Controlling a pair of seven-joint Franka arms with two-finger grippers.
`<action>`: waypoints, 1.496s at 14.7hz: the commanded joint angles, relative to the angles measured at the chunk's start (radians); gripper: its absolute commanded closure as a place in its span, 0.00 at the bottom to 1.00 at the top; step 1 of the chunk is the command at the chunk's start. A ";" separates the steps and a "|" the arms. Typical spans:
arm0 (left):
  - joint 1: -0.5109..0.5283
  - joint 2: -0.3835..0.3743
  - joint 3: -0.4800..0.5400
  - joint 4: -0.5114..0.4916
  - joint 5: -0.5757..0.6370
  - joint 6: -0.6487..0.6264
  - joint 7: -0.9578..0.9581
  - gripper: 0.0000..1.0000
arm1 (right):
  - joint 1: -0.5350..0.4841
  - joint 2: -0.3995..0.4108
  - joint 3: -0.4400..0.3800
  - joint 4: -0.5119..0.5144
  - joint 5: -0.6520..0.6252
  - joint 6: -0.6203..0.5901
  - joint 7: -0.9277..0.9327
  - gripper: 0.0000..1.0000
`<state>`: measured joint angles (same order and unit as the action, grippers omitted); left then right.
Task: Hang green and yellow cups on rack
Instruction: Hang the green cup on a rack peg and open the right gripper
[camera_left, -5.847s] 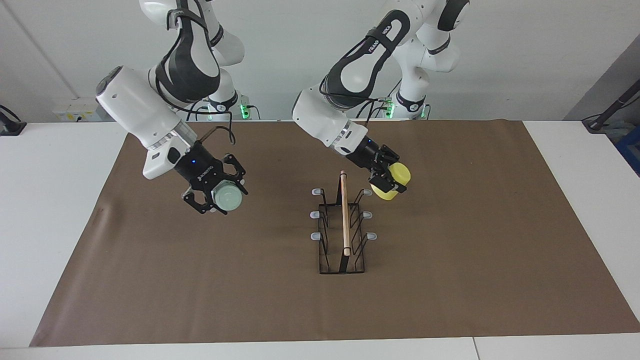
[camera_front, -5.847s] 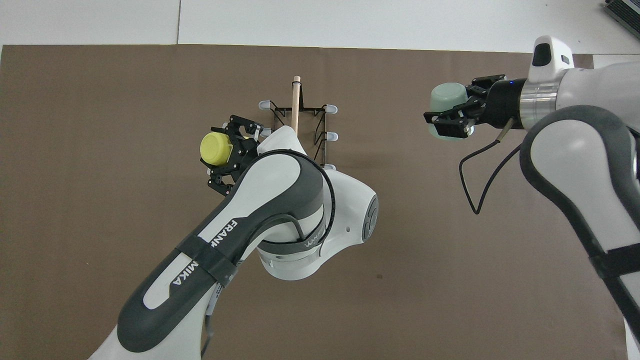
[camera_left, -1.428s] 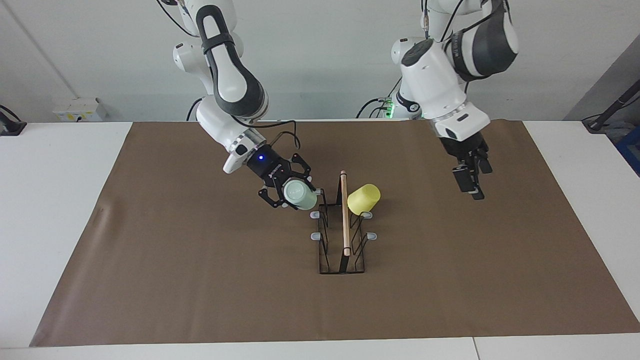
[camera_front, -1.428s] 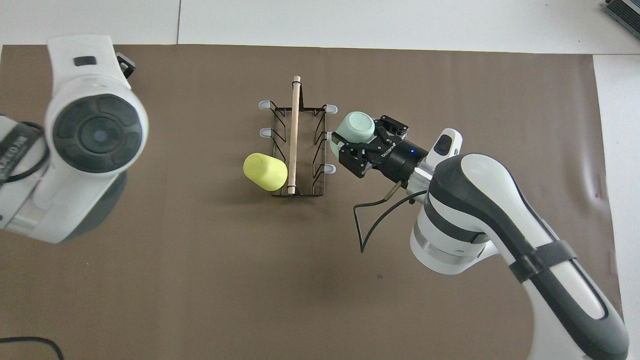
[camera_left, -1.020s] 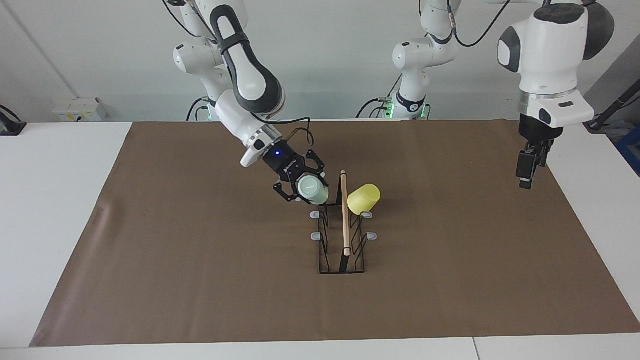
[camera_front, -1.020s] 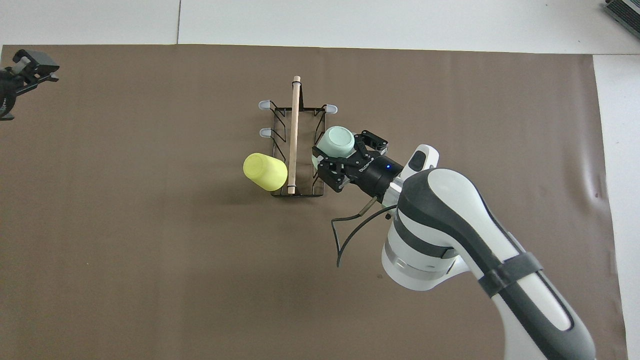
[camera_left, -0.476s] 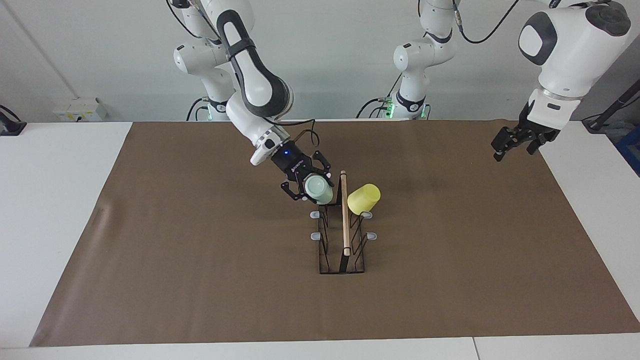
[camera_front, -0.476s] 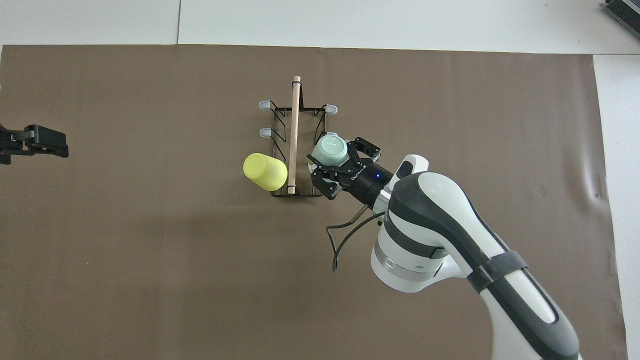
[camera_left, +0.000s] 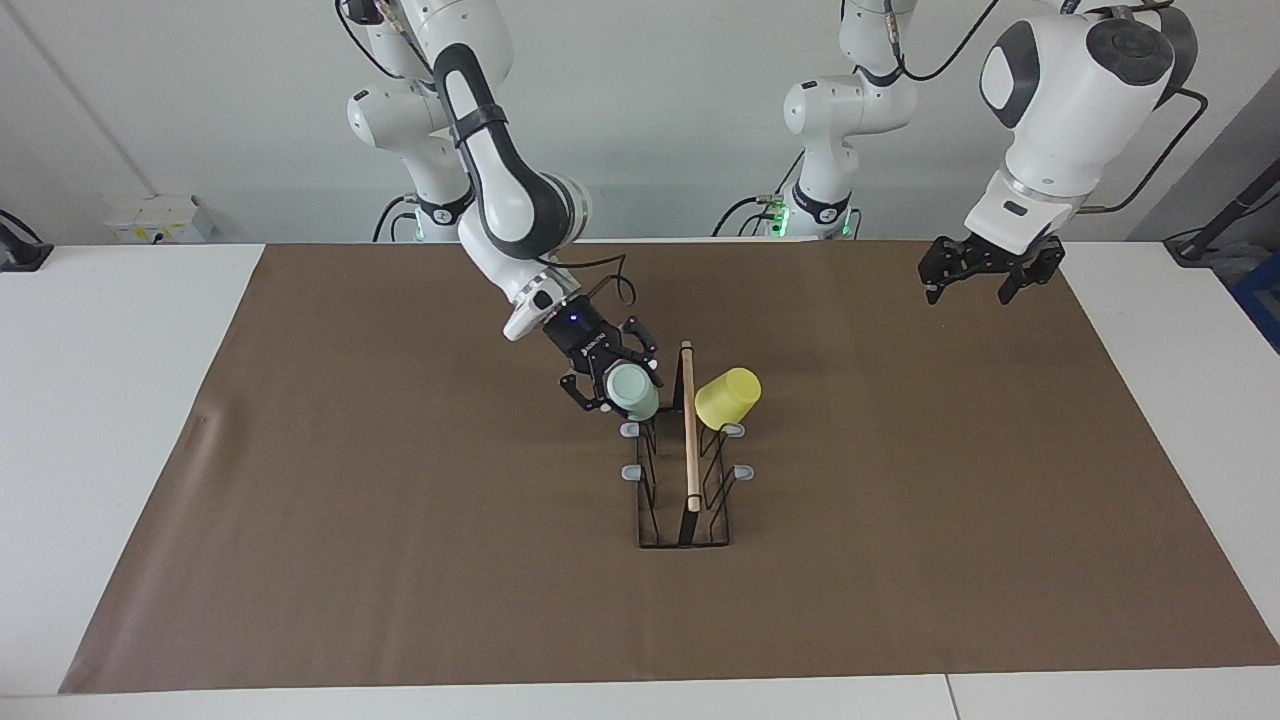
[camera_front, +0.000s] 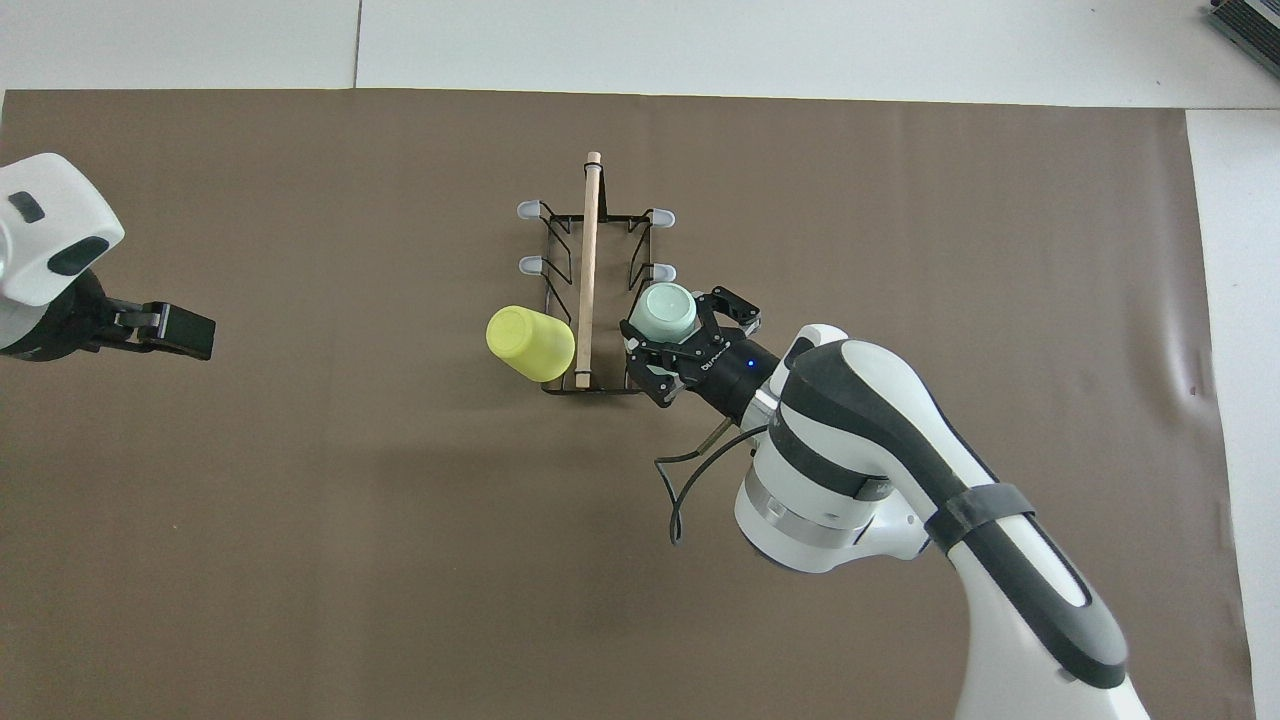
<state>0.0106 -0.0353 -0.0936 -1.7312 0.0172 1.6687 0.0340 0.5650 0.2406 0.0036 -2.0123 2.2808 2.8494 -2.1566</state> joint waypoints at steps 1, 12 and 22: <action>-0.052 -0.008 0.086 0.065 -0.051 -0.073 0.021 0.00 | -0.011 -0.007 0.009 -0.016 0.054 -0.009 -0.042 1.00; 0.052 0.006 -0.032 0.179 -0.026 -0.188 0.090 0.00 | -0.020 -0.004 0.009 0.021 0.052 0.007 -0.026 0.00; 0.057 -0.025 -0.023 0.120 -0.033 -0.184 0.083 0.00 | -0.143 -0.001 0.009 0.095 -0.467 0.004 -0.026 0.00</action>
<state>0.0583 -0.0420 -0.1125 -1.5887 -0.0134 1.4953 0.1088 0.4500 0.2341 0.0012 -1.9256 1.9056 2.8510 -2.1666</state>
